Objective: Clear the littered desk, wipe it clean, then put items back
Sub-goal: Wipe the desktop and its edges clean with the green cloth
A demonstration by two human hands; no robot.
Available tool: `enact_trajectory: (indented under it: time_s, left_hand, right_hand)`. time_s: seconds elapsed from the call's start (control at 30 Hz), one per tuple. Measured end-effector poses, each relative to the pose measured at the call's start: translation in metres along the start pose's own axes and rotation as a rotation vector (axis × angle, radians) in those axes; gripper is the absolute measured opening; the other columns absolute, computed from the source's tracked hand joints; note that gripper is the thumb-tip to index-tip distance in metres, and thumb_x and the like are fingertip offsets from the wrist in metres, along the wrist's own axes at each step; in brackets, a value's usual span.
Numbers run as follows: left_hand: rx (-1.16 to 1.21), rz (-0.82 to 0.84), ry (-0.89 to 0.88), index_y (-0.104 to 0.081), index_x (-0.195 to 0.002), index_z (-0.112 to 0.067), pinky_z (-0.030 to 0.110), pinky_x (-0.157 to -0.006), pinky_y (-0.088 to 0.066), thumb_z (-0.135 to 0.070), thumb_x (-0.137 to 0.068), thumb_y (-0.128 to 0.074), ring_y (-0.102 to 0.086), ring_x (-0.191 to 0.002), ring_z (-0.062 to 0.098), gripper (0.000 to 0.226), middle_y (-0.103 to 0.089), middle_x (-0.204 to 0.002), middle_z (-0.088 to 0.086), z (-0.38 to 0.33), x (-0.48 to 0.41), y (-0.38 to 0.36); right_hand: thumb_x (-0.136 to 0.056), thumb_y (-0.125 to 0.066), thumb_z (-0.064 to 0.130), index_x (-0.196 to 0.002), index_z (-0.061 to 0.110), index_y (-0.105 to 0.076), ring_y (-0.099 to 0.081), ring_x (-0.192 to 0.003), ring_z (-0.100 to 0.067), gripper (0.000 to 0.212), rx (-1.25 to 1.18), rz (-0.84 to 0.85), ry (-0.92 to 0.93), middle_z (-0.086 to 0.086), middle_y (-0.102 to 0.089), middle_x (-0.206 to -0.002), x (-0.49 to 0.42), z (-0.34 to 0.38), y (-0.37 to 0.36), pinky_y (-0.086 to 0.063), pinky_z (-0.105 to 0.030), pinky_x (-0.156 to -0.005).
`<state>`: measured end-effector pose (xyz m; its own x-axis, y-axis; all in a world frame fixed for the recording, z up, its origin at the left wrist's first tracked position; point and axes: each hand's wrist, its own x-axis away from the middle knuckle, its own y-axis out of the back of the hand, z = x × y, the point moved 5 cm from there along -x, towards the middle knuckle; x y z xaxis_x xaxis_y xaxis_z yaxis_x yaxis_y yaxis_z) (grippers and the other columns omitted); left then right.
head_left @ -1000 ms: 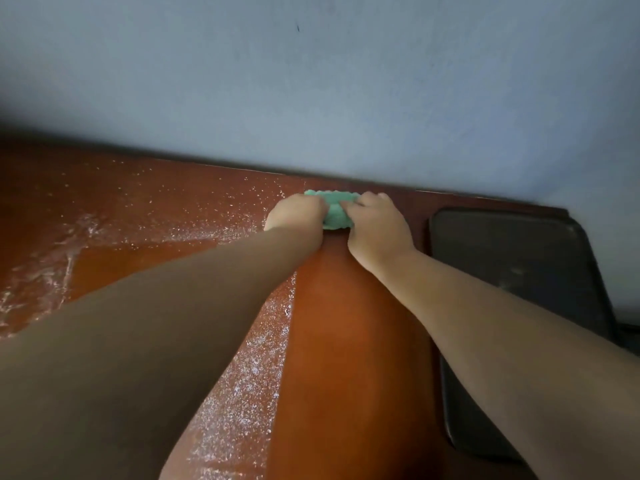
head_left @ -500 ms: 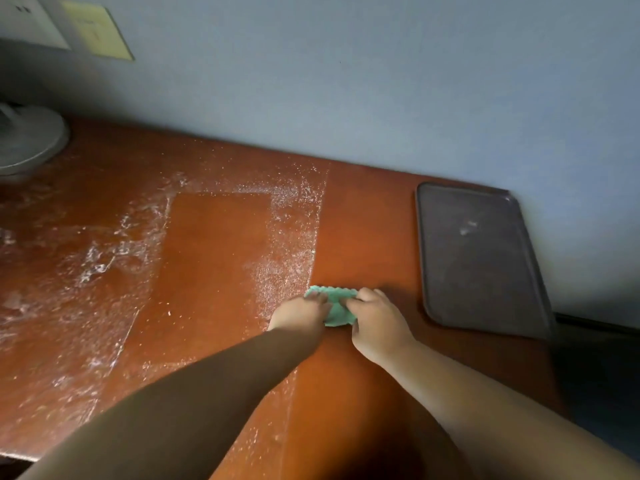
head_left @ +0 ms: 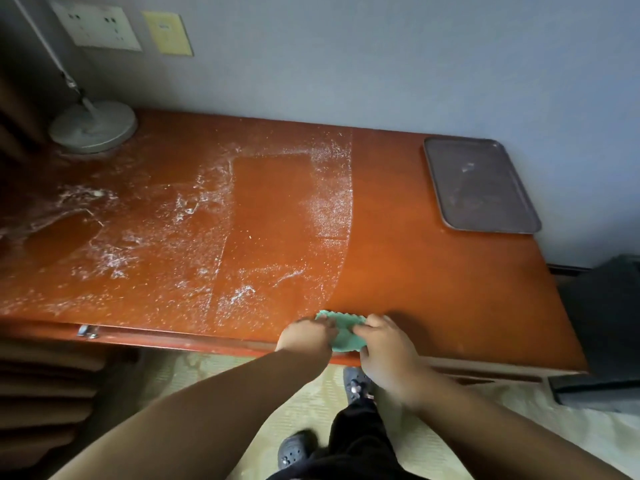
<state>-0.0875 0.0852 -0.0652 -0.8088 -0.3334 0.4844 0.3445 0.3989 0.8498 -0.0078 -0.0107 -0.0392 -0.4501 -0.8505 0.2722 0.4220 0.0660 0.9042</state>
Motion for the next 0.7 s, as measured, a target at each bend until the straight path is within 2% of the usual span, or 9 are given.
enact_trajectory:
  time_s: [0.07, 0.27, 0.33, 0.43, 0.5, 0.57, 0.63, 0.7]
  left_hand:
    - [0.01, -0.008, -0.01, -0.049, -0.13, -0.022, 0.034, -0.091, -0.045, -0.012, -0.092, -0.038, -0.048, -0.12, 0.025, 0.04, -0.045, -0.142, -0.004, 0.009, 0.019, -0.004]
    - [-0.002, -0.031, -0.012, -0.044, -0.136, -0.024, 0.036, -0.104, -0.039, -0.012, -0.095, -0.036, -0.039, -0.13, 0.026, 0.043, -0.039, -0.146, -0.004, 0.04, 0.045, -0.013]
    - [-0.02, -0.043, -0.001, -0.042, -0.136, -0.024, 0.036, -0.101, -0.04, -0.01, -0.095, -0.038, -0.04, -0.128, 0.027, 0.044, -0.04, -0.144, -0.004, 0.046, 0.043, -0.013]
    - [-0.001, -0.051, 0.013, -0.038, -0.139, -0.022, 0.035, -0.098, -0.04, -0.006, -0.093, -0.038, -0.04, -0.127, 0.028, 0.049, -0.039, -0.144, -0.004, 0.049, 0.035, -0.009]
    - [0.019, -0.064, 0.015, -0.036, -0.141, -0.021, 0.036, -0.099, -0.041, -0.002, -0.091, -0.038, -0.039, -0.127, 0.028, 0.053, -0.038, -0.145, -0.004, 0.052, 0.028, -0.004]
    - [0.023, -0.068, 0.021, -0.035, -0.141, -0.02, 0.035, -0.101, -0.04, -0.001, -0.091, -0.039, -0.038, -0.129, 0.026, 0.054, -0.035, -0.147, -0.004, 0.054, 0.013, 0.005]
    - [0.007, -0.067, 0.044, -0.033, -0.143, -0.019, 0.035, -0.102, -0.038, -0.004, -0.091, -0.041, -0.037, -0.13, 0.027, 0.054, -0.034, -0.148, -0.001, 0.057, -0.009, 0.02]
    - [0.002, -0.058, 0.069, -0.03, -0.145, -0.017, 0.035, -0.104, -0.037, -0.003, -0.09, -0.043, -0.037, -0.132, 0.028, 0.058, -0.034, -0.148, 0.002, 0.061, -0.039, 0.037]
  right_hand:
    - [-0.085, -0.044, 0.007, -0.114, 0.016, -0.059, -0.043, -0.111, -0.022, 0.034, -0.005, -0.016, -0.006, -0.002, -0.052, -0.11, 0.011, 0.016, -0.009, -0.042, -0.03, -0.083]
    - [-0.087, -0.042, 0.003, -0.116, 0.017, -0.06, -0.042, -0.108, -0.02, 0.036, -0.007, -0.034, 0.031, -0.001, -0.051, -0.105, 0.01, 0.048, -0.026, -0.043, -0.032, -0.081]
    - [-0.085, -0.044, 0.0, -0.113, 0.014, -0.061, -0.044, -0.105, -0.023, 0.036, 0.006, -0.052, 0.037, -0.003, -0.052, -0.101, 0.003, 0.052, -0.028, -0.044, -0.033, -0.081]
    - [-0.066, -0.063, -0.004, -0.096, 0.011, -0.067, -0.054, -0.086, -0.026, 0.033, 0.032, -0.099, 0.064, -0.003, -0.052, -0.083, -0.004, 0.055, -0.029, -0.047, -0.034, -0.063]
    - [-0.05, -0.073, -0.004, -0.089, 0.013, -0.07, -0.056, -0.071, -0.023, 0.043, 0.043, -0.143, 0.061, 0.0, -0.051, -0.073, -0.011, 0.051, -0.03, -0.046, -0.03, -0.051]
    - [-0.054, -0.071, -0.007, -0.097, 0.011, -0.071, -0.057, -0.075, -0.025, 0.046, 0.015, -0.173, 0.076, -0.002, -0.054, -0.077, -0.024, 0.047, -0.026, -0.048, -0.031, -0.054]
    - [-0.067, -0.061, -0.009, -0.109, 0.008, -0.067, -0.054, -0.087, -0.029, 0.046, -0.013, -0.17, 0.08, -0.008, -0.057, -0.088, -0.049, 0.04, -0.015, -0.049, -0.036, -0.068]
    - [-0.07, -0.059, -0.01, -0.111, 0.007, -0.066, -0.052, -0.089, -0.03, 0.045, 0.0, -0.186, 0.082, -0.009, -0.056, -0.09, -0.081, 0.03, -0.001, -0.05, -0.038, -0.073]
